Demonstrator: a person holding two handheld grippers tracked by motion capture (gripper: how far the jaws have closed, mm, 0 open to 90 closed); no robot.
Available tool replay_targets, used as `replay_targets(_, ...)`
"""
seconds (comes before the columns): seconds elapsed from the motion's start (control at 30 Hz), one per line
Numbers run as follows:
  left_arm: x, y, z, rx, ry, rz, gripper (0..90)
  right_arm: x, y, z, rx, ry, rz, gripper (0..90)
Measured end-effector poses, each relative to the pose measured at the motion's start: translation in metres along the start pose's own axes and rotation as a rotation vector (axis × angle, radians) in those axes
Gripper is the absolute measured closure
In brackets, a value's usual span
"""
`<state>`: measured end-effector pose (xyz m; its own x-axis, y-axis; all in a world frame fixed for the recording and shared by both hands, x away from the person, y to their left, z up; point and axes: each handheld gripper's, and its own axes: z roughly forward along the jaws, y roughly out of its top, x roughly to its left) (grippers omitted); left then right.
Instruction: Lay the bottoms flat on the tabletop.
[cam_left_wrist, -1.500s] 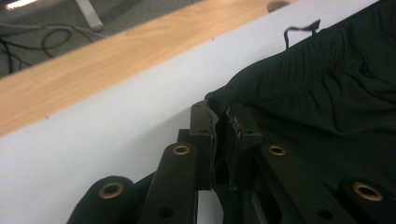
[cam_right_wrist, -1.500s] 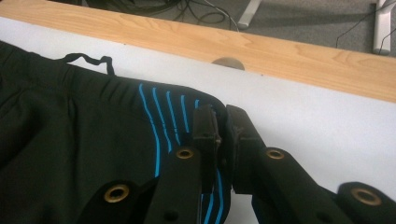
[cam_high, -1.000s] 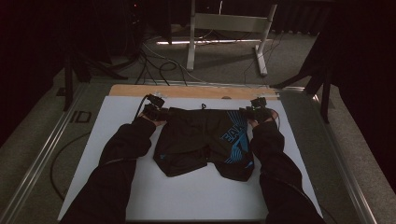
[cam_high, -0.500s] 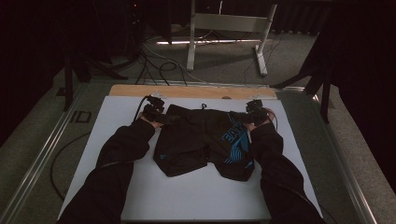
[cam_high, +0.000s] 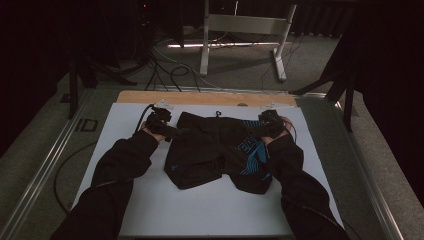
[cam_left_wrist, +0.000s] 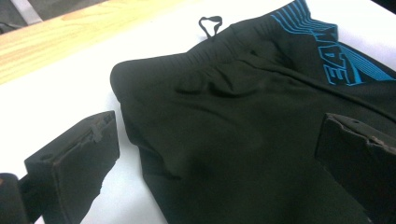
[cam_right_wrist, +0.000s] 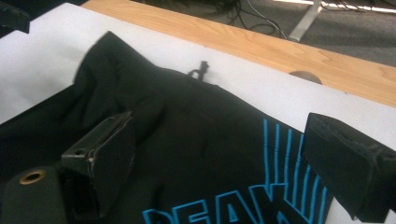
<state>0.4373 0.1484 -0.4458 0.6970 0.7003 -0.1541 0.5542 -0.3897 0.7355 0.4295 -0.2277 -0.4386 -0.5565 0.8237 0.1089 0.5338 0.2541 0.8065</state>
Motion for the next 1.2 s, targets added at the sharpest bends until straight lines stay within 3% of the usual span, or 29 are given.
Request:
replay_targets(0.3,-0.026,-0.014,-0.029,-0.034,-0.063,0.050,0.9,0.032,-0.005,-0.017,-0.009,0.069,-0.039,10.7)
replay_targets(0.43,-0.043,-0.023,-0.042,-0.038,-0.100,0.083,1.4,0.052,-0.012,-0.024,-0.005,0.146,-0.035,13.0)
replay_targets(0.57,-0.055,-0.033,-0.048,-0.040,-0.118,0.109,3.8,0.072,-0.021,-0.027,0.006,0.175,-0.078,13.2)
replay_targets(0.63,-0.061,-0.041,-0.050,-0.035,-0.122,0.117,5.0,0.079,-0.026,-0.028,0.014,0.161,-0.106,14.0)
replay_targets(0.73,-0.070,-0.056,-0.054,-0.036,-0.113,0.139,15.3,0.086,-0.033,-0.031,0.000,0.154,-0.125,17.7)
replay_targets(0.8,-0.074,-0.064,-0.055,-0.020,-0.106,0.148,19.6,0.090,-0.038,-0.034,-0.001,0.156,-0.144,27.2)
replay_targets(0.93,-0.082,-0.080,-0.051,0.013,-0.130,0.172,37.0,0.100,-0.048,-0.033,0.012,0.156,-0.161,37.6)
replay_targets(1.2,-0.088,-0.093,-0.027,0.108,-0.081,0.202,49.4,0.131,-0.071,-0.018,0.065,0.192,-0.248,53.2)
